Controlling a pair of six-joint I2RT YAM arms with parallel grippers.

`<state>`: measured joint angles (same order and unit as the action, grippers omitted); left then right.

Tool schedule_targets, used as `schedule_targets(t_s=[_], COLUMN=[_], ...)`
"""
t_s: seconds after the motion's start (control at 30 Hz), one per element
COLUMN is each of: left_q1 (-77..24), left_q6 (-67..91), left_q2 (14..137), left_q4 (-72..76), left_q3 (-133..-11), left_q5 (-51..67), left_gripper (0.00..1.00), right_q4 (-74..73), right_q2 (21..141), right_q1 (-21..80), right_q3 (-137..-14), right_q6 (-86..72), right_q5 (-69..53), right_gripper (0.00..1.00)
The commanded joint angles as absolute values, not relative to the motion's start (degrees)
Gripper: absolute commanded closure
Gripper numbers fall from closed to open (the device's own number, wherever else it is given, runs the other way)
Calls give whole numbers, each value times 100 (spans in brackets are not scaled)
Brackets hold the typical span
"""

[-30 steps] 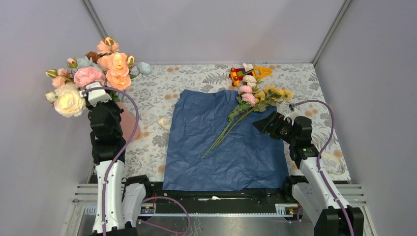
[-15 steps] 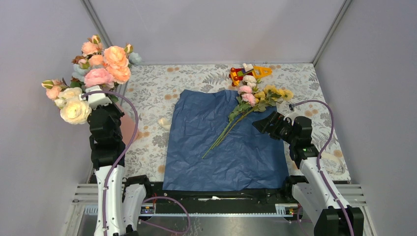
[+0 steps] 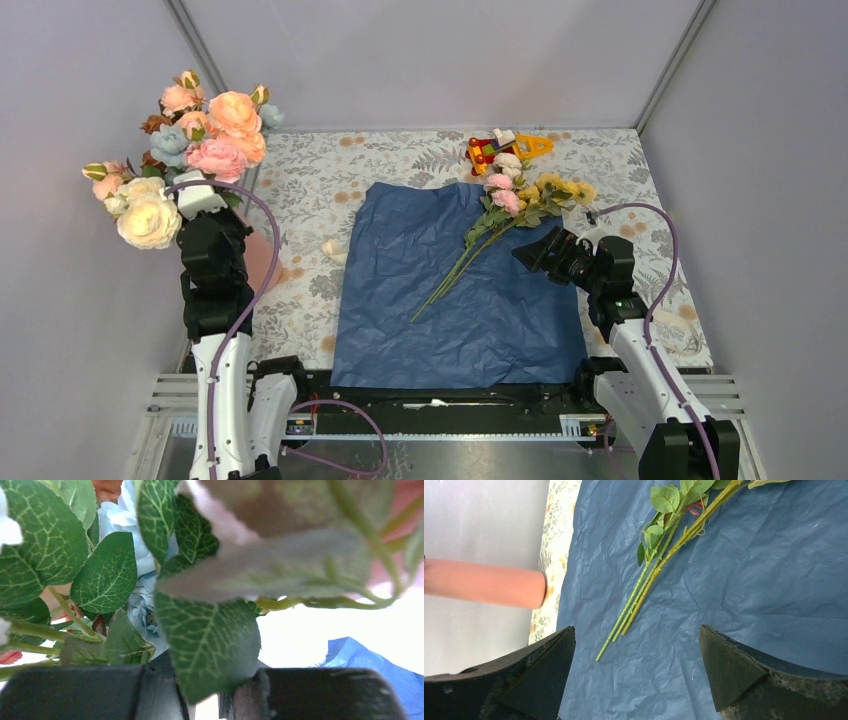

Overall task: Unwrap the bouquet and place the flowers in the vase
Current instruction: Insert the fake flower into the vase.

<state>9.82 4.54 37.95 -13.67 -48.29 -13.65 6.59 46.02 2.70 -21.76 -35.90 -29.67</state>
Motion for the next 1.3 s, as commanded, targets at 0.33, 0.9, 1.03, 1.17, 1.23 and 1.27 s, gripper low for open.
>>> schedule_targets(t_s=[0.33, 0.9, 1.03, 1.17, 1.23, 1.27], left_q1=[993, 989, 993, 986, 993, 993], left_q6=[676, 773, 786, 874, 896, 896], left_q2=[3801, 3793, 3797, 3814, 3801, 3797], left_q4=[-1578, -2179, -2368, -2589, -2654, -2682], left_q3=[-4935, -5304, -5458, -5624, -5676, -5698], left_q5=[-1774, -1707, -1661, -1603, -1542, -1512], left_gripper=[100, 71, 64, 56, 49, 46], right_q4=[853, 923, 923, 923, 923, 923], right_q2=[4621, 4500, 4515, 4548, 4541, 4537], right_q1=[235, 231, 237, 235, 235, 232], right_q3=[-2184, -2148, -2143, -2152, -2152, -2148], right_q6=[-3538, -3577, -3561, -3543, -3533, -3523], right_q5=[-3128, -3208, -3211, -3228, -3227, -3228], right_gripper=[0, 0, 0, 0, 0, 0])
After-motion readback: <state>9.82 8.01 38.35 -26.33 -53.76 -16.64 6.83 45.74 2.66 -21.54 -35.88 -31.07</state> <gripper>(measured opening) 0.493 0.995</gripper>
